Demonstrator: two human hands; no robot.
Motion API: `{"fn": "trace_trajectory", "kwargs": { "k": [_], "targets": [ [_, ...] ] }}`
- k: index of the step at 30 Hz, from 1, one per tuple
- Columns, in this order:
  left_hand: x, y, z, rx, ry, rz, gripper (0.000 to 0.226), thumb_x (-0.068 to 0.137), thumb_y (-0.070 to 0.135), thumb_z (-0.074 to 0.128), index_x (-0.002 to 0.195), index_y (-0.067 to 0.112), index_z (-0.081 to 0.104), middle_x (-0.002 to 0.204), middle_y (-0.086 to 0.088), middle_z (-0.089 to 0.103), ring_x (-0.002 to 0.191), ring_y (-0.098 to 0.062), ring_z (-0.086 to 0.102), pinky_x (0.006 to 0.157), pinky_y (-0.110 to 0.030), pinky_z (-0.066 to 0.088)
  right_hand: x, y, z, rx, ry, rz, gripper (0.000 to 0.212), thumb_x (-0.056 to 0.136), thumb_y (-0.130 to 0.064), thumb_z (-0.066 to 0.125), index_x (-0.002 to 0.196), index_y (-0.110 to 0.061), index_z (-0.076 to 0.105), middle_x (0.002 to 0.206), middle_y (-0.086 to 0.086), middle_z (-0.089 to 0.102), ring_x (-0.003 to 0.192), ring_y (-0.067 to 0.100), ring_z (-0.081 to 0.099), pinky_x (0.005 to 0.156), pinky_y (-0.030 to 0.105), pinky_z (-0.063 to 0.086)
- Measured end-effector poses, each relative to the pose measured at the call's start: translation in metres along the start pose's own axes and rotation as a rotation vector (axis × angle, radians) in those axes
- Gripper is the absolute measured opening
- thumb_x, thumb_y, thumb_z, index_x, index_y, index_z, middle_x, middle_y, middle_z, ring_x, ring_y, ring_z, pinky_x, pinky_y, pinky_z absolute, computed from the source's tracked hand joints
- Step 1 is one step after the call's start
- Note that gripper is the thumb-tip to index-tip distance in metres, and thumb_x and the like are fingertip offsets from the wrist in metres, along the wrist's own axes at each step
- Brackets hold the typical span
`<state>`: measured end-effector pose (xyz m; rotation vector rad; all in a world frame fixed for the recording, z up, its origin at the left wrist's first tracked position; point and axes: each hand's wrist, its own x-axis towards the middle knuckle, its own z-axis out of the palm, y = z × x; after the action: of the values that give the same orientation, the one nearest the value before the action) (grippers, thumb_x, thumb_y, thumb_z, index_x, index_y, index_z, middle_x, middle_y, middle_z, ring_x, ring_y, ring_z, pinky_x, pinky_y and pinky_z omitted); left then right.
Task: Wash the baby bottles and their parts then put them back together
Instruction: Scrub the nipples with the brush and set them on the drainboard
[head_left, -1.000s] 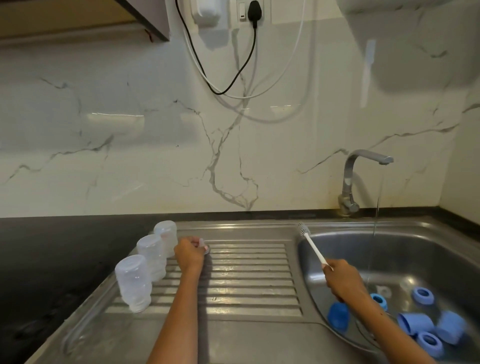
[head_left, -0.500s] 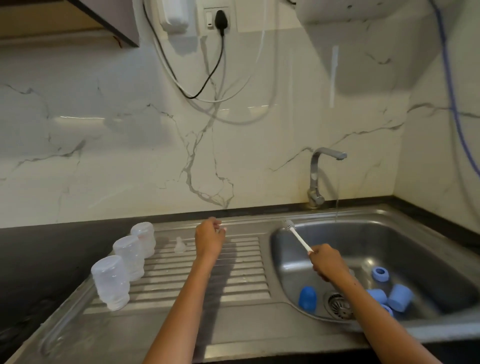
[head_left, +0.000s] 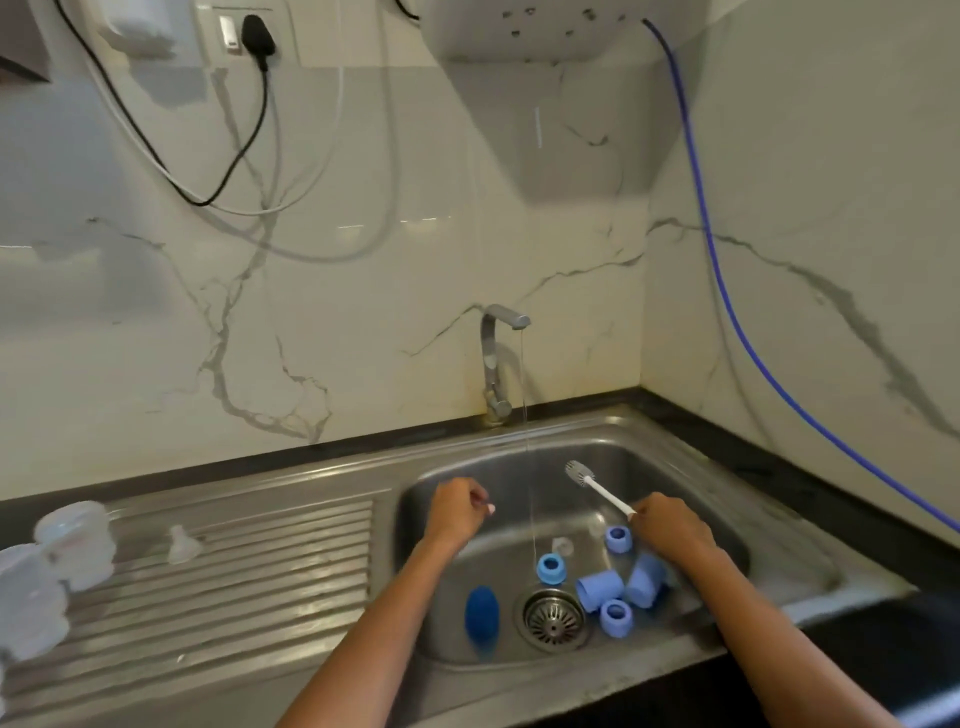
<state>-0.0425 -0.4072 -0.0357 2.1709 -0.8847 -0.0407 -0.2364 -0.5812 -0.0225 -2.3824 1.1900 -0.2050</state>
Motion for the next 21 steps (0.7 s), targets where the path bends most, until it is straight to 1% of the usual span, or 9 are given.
{"fn": "trace_trajectory", "kwargs": {
  "k": [3,4,6,8,10,12,13,16,21],
  "targets": [
    [0.015,0.003,0.039,0.111,-0.115,0.046,0.017,0.088,0.012,0.066,0.104,0.007,0.069,0.107,-0.008,0.069,0.099,-0.014,0.064,0.092,-0.026,0.049,0.011,0.001,0.005,-0.011,-0.021,-0.014,0.028,0.093,-0.022,0.049,0.115,-0.014,0.064,0.111,0.010,0.064,0.099,0.027,0.062,0.085,0.035,0.049],
    [0.021,0.003,0.051,0.158,-0.149,0.063,0.017,0.089,0.010,0.064,0.105,0.006,0.069,0.108,-0.009,0.069,0.100,-0.016,0.064,0.092,-0.027,0.049,0.014,0.002,0.006,-0.019,-0.027,-0.020,0.028,0.092,-0.022,0.050,0.115,-0.014,0.064,0.111,0.010,0.064,0.099,0.028,0.062,0.085,0.035,0.049],
    [0.034,0.005,0.076,0.282,-0.219,0.120,0.021,0.091,0.008,0.059,0.108,0.004,0.069,0.111,-0.014,0.068,0.105,-0.024,0.064,0.093,-0.033,0.049,0.019,0.004,0.009,-0.037,-0.022,-0.018,0.028,0.093,-0.023,0.050,0.116,-0.015,0.064,0.111,0.009,0.064,0.099,0.027,0.062,0.081,0.032,0.047],
    [0.045,0.009,0.100,0.469,-0.309,0.221,0.027,0.091,0.007,0.056,0.115,0.003,0.066,0.117,-0.019,0.064,0.111,-0.033,0.060,0.095,-0.039,0.046,0.024,0.008,0.010,-0.043,-0.012,-0.009,0.029,0.094,-0.023,0.048,0.117,-0.016,0.064,0.108,0.008,0.064,0.097,0.026,0.062,0.077,0.031,0.045],
    [0.055,0.012,0.121,0.718,-0.415,0.363,0.029,0.091,0.008,0.057,0.118,0.001,0.062,0.120,-0.022,0.060,0.113,-0.037,0.056,0.095,-0.042,0.044,0.026,0.009,0.010,-0.039,-0.013,-0.003,0.029,0.092,-0.023,0.049,0.116,-0.015,0.064,0.106,0.007,0.064,0.095,0.026,0.062,0.075,0.030,0.046],
    [0.065,0.014,0.140,0.935,-0.483,0.519,0.026,0.088,0.005,0.061,0.113,-0.002,0.062,0.118,-0.022,0.060,0.111,-0.038,0.055,0.093,-0.043,0.043,0.028,0.009,0.011,-0.040,-0.009,-0.002,0.029,0.092,-0.023,0.050,0.116,-0.014,0.064,0.107,0.008,0.064,0.096,0.026,0.063,0.077,0.031,0.047],
    [0.070,0.015,0.148,1.007,-0.499,0.577,0.023,0.087,0.003,0.061,0.110,-0.002,0.062,0.116,-0.021,0.060,0.110,-0.037,0.056,0.093,-0.042,0.043,0.029,0.010,0.011,-0.044,-0.002,-0.001,0.029,0.092,-0.023,0.050,0.117,-0.014,0.064,0.108,0.008,0.064,0.097,0.026,0.062,0.078,0.031,0.047],
    [0.079,0.020,0.160,1.115,-0.520,0.660,0.020,0.087,-0.004,0.056,0.104,-0.001,0.064,0.112,-0.019,0.064,0.106,-0.036,0.060,0.091,-0.041,0.044,0.032,0.010,0.011,-0.059,0.017,-0.009,0.029,0.094,-0.024,0.048,0.117,-0.016,0.064,0.109,0.008,0.064,0.099,0.026,0.062,0.078,0.031,0.046],
    [0.080,0.023,0.172,1.115,-0.526,0.654,0.023,0.089,-0.008,0.048,0.108,-0.005,0.060,0.114,-0.021,0.063,0.106,-0.038,0.059,0.086,-0.042,0.046,0.032,0.012,0.016,-0.061,0.017,-0.023,0.028,0.096,-0.024,0.046,0.117,-0.016,0.062,0.111,0.007,0.064,0.100,0.025,0.062,0.082,0.032,0.047]
  ]
}}
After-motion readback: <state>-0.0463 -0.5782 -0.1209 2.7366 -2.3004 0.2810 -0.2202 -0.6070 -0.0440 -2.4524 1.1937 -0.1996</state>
